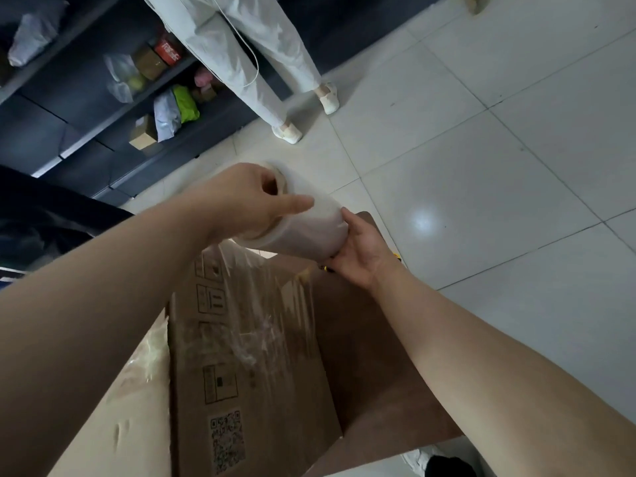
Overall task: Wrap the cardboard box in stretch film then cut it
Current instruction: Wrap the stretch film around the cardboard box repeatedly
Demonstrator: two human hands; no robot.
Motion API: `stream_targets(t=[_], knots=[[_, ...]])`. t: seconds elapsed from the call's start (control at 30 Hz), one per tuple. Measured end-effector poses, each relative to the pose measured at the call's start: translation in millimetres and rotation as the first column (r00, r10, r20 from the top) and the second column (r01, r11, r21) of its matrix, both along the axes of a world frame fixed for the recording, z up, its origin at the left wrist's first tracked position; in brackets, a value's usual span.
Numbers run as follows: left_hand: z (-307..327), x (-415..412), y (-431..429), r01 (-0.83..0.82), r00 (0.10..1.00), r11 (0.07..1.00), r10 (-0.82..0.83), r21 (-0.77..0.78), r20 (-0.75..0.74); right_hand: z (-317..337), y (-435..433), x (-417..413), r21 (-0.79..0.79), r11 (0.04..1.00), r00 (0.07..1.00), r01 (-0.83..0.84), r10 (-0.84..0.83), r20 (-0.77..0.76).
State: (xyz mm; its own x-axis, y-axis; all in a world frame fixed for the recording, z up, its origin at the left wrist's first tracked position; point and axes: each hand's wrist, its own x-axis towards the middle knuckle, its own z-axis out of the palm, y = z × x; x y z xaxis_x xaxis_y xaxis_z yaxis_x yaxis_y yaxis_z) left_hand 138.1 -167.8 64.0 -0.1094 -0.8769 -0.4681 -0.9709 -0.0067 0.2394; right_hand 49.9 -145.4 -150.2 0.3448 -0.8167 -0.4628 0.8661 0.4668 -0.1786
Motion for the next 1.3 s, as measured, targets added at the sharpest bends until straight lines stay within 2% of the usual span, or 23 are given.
stream_targets(t=[0.1, 0.2, 0.33, 0.43, 0.53, 0.7, 0.9, 1.0, 1.1, 1.2, 1.3], knots=[[-5, 0, -13, -0.113, 0.993, 0.991, 0.110, -0.073, -0.044, 1, -11, 1, -0.018, 0.999, 1.000, 0.027, -0.027, 0.016], [-3, 6, -23, -0.019, 1.000, 0.995, 0.019, -0.095, -0.003, 2, -22, 2, 0.010, 0.999, 0.999, 0.033, -0.033, 0.022], [0, 10, -33, 0.191, 0.972, 0.975, -0.173, -0.110, 0.157, 6, -37, 5, 0.047, 0.999, 1.000, -0.013, 0.012, 0.023], [-1, 15, -43, 0.229, 0.947, 0.970, -0.203, -0.080, 0.248, 7, -50, 9, 0.069, 0.995, 0.997, -0.069, 0.072, -0.035], [-2, 22, -54, 0.200, 0.937, 0.979, -0.179, -0.040, 0.300, 8, -70, 13, 0.072, 0.987, 0.987, -0.145, 0.149, -0.063], [-1, 33, -68, 0.051, 0.941, 0.999, -0.045, -0.008, 0.336, 14, -108, 22, 0.098, 0.948, 0.950, -0.302, 0.308, -0.052], [-4, 38, -82, -0.214, 0.937, 0.977, 0.207, -0.006, 0.282, 11, -127, 44, 0.131, 0.889, 0.892, -0.438, 0.448, -0.059], [-5, 40, -92, -0.417, 0.889, 0.907, 0.421, -0.061, 0.180, 10, -135, 46, 0.138, 0.865, 0.872, -0.483, 0.489, -0.012], [-7, 46, -101, -0.630, 0.767, 0.768, 0.638, -0.114, 0.061, 10, -142, 48, 0.132, 0.844, 0.853, -0.520, 0.520, 0.034], [-6, 58, -106, -0.686, 0.720, 0.715, 0.694, -0.135, 0.020, 9, -150, 58, 0.129, 0.811, 0.819, -0.571, 0.573, 0.024], [-5, 66, -106, -0.675, 0.724, 0.724, 0.687, -0.143, 0.061, 7, -161, 71, 0.109, 0.768, 0.768, -0.631, 0.638, -0.052]])
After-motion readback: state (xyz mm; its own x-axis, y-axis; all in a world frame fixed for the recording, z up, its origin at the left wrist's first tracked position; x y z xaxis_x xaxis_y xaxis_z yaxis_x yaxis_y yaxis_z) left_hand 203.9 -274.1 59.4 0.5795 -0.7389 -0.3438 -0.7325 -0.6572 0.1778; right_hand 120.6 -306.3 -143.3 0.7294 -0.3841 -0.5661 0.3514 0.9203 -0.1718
